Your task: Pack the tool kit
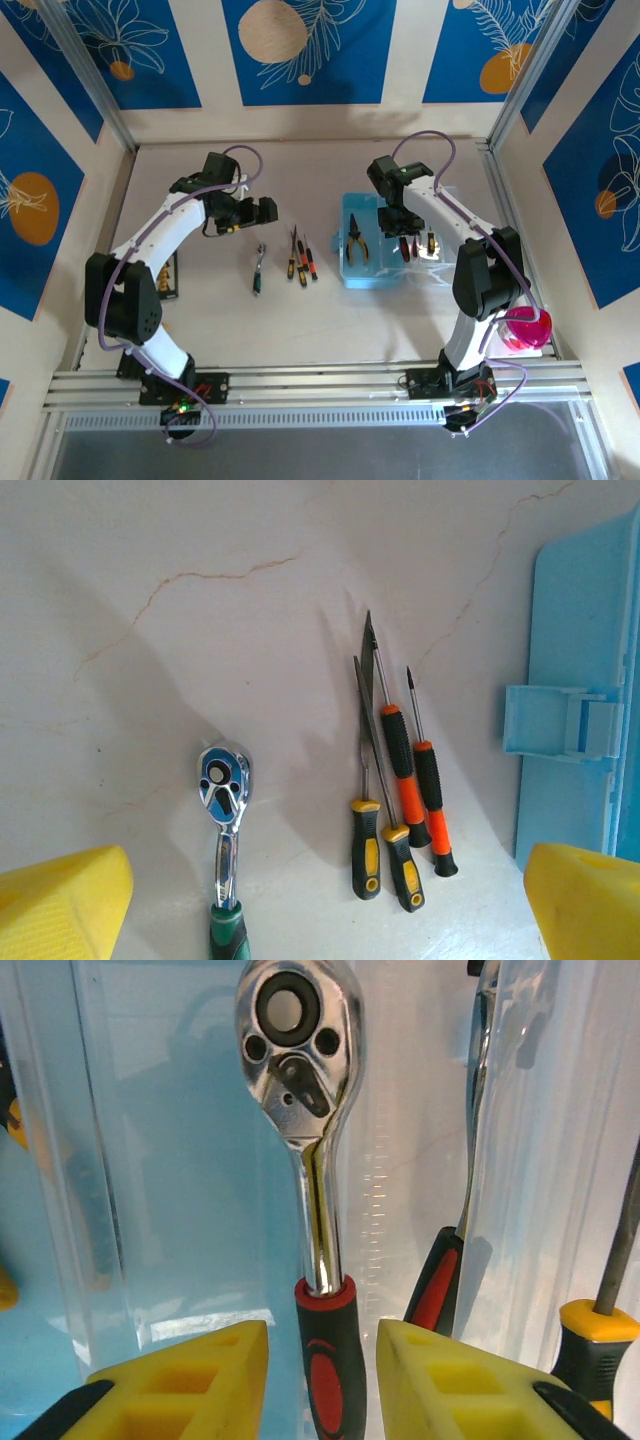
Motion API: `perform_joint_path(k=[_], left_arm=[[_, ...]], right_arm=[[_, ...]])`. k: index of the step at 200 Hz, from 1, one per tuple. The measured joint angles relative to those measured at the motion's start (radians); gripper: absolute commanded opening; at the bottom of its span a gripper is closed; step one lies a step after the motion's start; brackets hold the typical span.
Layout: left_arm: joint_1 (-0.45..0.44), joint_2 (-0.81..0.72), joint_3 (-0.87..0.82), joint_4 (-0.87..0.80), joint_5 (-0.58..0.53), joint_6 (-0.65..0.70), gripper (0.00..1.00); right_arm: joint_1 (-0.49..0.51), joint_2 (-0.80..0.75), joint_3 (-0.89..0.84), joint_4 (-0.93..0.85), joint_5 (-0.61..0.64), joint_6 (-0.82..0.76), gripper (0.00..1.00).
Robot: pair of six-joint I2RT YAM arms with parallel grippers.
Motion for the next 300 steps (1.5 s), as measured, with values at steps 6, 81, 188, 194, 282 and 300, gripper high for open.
perform_joint_path(k=[6,81,188,194,282,300], left_arm=[[0.0,0.0,0.0,0.0,0.0,0.0,1.0],[-0.002,-0.006,-0.042,0.0,-0.002,-0.001,1.0],[-0.209,0.116,-0.054,-0.007,-0.103,-0.022,0.67],[-0.218,0.13,-0.053,-0.007,-0.105,-0.026,0.65],[-0.276,0.258,-0.026,0.002,-0.11,-0.039,0.5],[-0.28,0.277,-0.021,0.004,-0.11,-0.041,0.47]], right_arm=[[0.0,0.0,0.0,0.0,0.0,0.0,0.36],[0.062,-0.021,0.051,0.02,-0.051,-0.1,0.99],[0.096,-0.078,0.075,0.093,-0.227,-0.151,0.99],[0.094,-0.079,0.075,0.095,-0.229,-0.151,0.99],[0.058,-0.111,0.037,0.107,-0.249,-0.151,0.99],[0.054,-0.112,0.025,0.111,-0.252,-0.151,0.99]])
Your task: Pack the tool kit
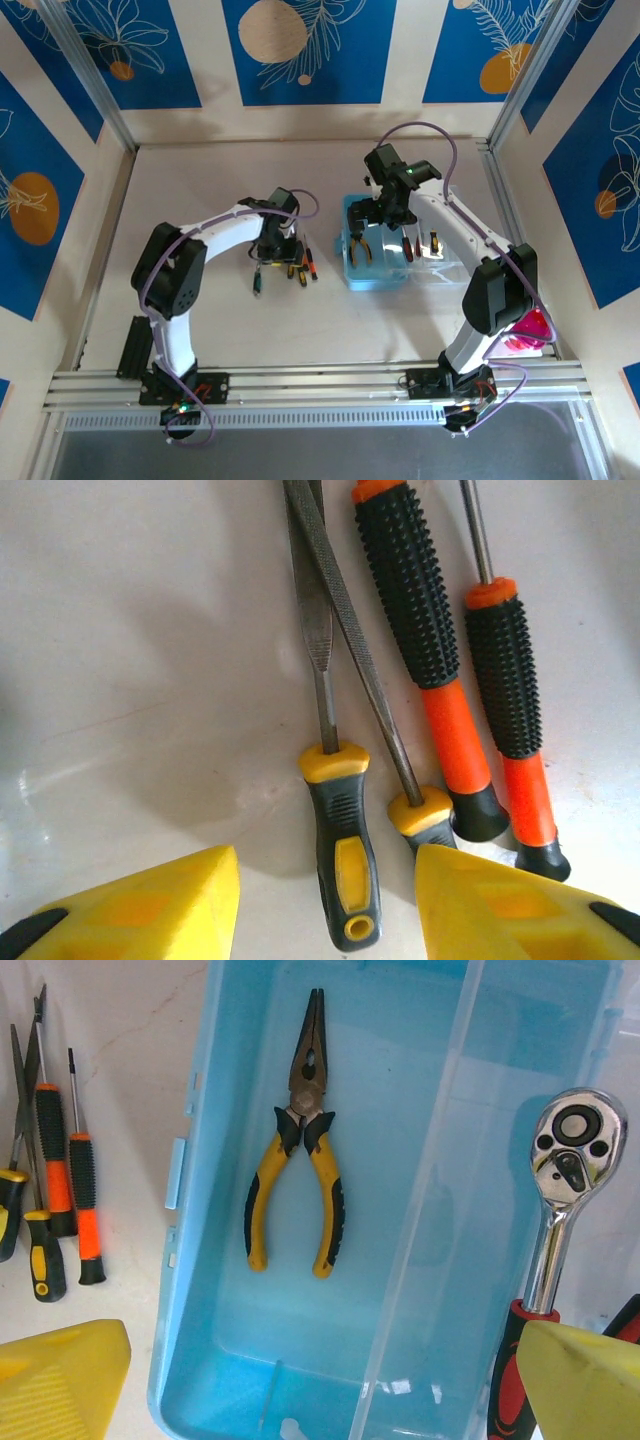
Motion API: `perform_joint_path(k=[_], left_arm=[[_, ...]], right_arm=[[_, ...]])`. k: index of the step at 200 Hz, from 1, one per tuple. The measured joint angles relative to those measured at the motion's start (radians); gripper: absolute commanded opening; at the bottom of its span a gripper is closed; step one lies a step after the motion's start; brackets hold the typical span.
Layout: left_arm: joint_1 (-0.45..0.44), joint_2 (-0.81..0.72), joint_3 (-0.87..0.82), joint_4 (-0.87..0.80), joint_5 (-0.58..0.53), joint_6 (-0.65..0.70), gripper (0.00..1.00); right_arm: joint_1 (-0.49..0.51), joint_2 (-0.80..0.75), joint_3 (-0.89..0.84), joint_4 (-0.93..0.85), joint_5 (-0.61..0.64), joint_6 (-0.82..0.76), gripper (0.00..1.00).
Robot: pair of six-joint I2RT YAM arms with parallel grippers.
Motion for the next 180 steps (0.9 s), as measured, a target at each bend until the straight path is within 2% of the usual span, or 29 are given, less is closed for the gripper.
perform_joint_path(k=[29,44,64,96,132,180], left_arm=[[-0.005,0.024,0.002,0.0,-0.003,-0.004,0.4],[-0.006,0.029,0.002,0.0,-0.009,-0.007,0.31],[-0.009,0.037,0.002,-0.001,-0.022,-0.006,0.25],[-0.009,0.043,0.002,-0.002,-0.036,-0.002,0.18],[-0.013,0.043,0.004,-0.005,-0.045,0.006,0.0],[-0.018,0.042,0.012,-0.027,-0.093,0.02,0.0]], right_arm=[[-0.008,-0.003,-0.011,0.007,-0.008,0.0,0.99],[-0.011,-0.005,-0.012,0.012,-0.014,0.0,0.99],[-0.017,-0.014,-0.019,0.018,-0.019,0.0,0.99],[-0.022,-0.021,-0.027,0.019,-0.023,0.0,0.99],[-0.024,-0.022,-0.034,0.022,-0.024,0.0,0.99],[-0.03,-0.033,-0.044,0.027,-0.033,0.0,0.99]])
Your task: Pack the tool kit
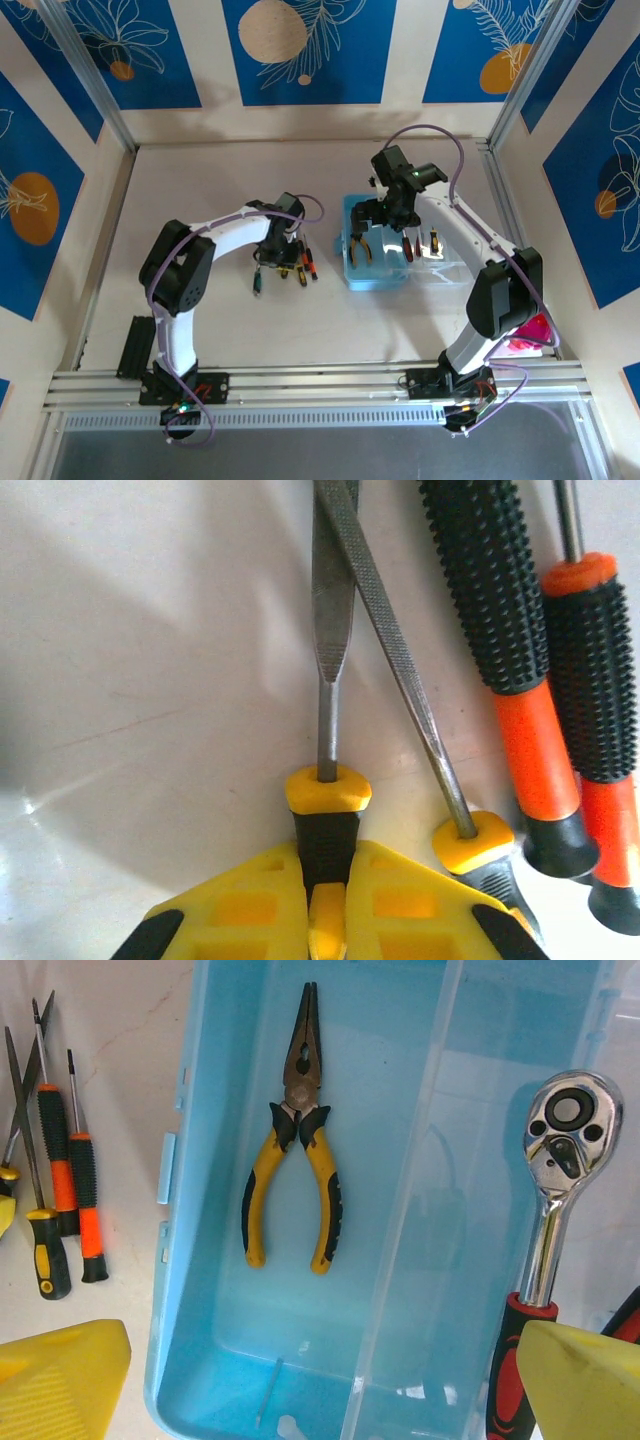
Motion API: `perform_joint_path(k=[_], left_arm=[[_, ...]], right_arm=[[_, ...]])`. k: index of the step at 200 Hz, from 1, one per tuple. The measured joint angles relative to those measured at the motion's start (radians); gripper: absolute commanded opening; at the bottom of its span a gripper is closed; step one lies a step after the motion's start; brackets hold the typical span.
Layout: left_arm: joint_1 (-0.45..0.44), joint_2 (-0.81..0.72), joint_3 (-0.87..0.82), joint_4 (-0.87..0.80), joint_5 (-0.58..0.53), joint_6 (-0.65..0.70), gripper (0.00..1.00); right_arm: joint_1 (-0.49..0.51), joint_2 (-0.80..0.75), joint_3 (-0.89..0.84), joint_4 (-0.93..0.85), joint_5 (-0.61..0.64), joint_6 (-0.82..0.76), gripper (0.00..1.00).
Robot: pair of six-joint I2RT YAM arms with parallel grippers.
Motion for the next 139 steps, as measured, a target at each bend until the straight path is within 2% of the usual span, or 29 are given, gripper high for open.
perform_joint_path(k=[60,139], left_arm=[[0.022,-0.005,0.035,-0.153,-0.193,0.048,0.0],[0.051,-0.093,0.111,-0.264,-0.309,0.092,0.0]], right_arm=[[-0.007,-0.032,-0.013,0.006,-0.011,0.0,0.99],[-0.012,-0.035,-0.018,0.01,-0.017,0.0,0.99]])
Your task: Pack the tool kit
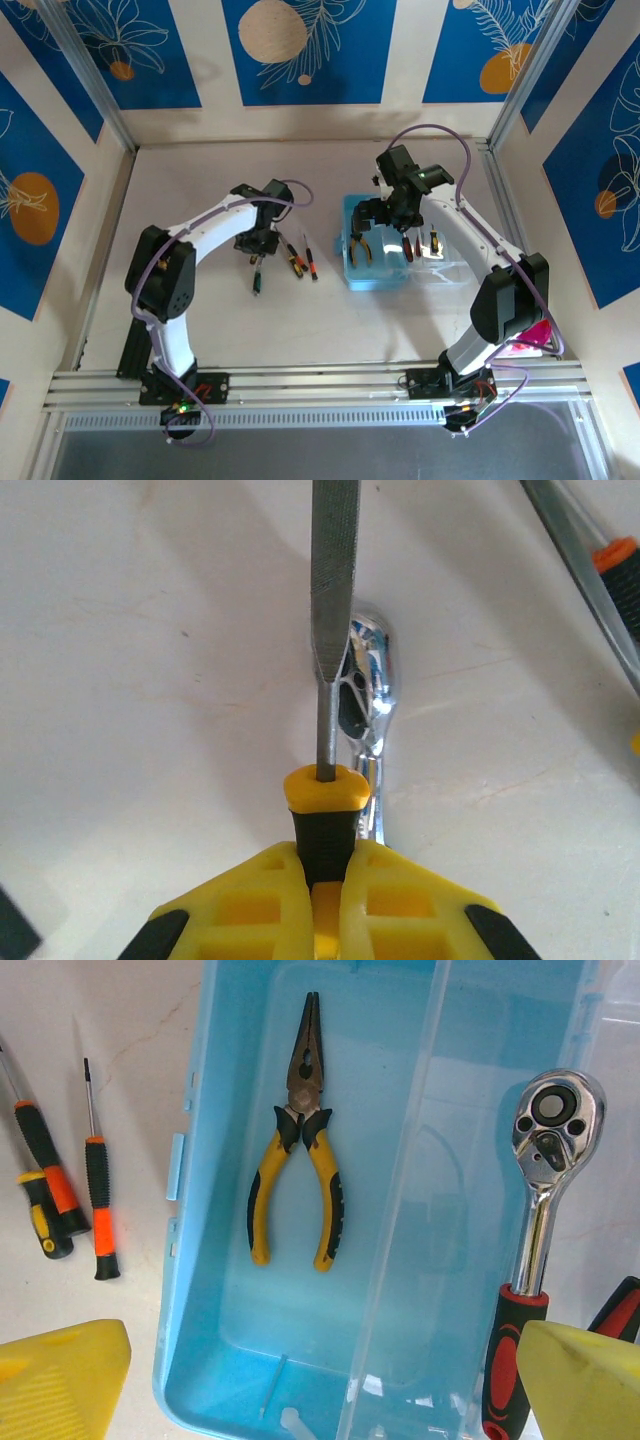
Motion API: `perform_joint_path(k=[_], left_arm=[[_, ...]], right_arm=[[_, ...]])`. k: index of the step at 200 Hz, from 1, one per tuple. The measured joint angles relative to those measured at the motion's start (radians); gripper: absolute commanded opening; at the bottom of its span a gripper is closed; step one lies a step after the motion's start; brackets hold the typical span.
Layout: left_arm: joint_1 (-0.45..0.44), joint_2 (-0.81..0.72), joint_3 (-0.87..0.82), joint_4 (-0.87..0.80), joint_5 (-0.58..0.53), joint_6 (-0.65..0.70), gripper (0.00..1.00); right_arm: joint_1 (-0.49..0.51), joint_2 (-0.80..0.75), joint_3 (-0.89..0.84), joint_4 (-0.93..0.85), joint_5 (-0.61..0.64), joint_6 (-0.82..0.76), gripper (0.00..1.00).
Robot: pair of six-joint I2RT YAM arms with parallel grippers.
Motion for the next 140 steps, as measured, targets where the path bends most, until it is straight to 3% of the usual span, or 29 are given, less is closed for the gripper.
perform_joint_path(k=[33,53,83,116,140], left_arm=[[0.006,-0.014,0.026,-0.02,-0.011,0.008,0.0],[0.02,-0.042,0.026,-0.01,0.06,0.016,0.0],[0.037,-0.106,0.023,0.101,0.325,0.005,0.0],[0.037,-0.174,-0.024,0.385,0.701,-0.101,0.0],[0.034,-0.175,-0.032,0.554,0.882,-0.182,0.0]], right_arm=[[0.0,-0.002,0.0,0.0,-0.013,0.0,0.99],[-0.002,-0.01,0.0,0.003,-0.039,0.001,0.99],[-0.015,-0.034,-0.007,0.063,-0.173,0.035,0.99],[-0.048,-0.09,-0.057,0.213,-0.373,0.141,1.0],[-0.06,-0.078,-0.055,0.305,-0.464,0.212,0.95]])
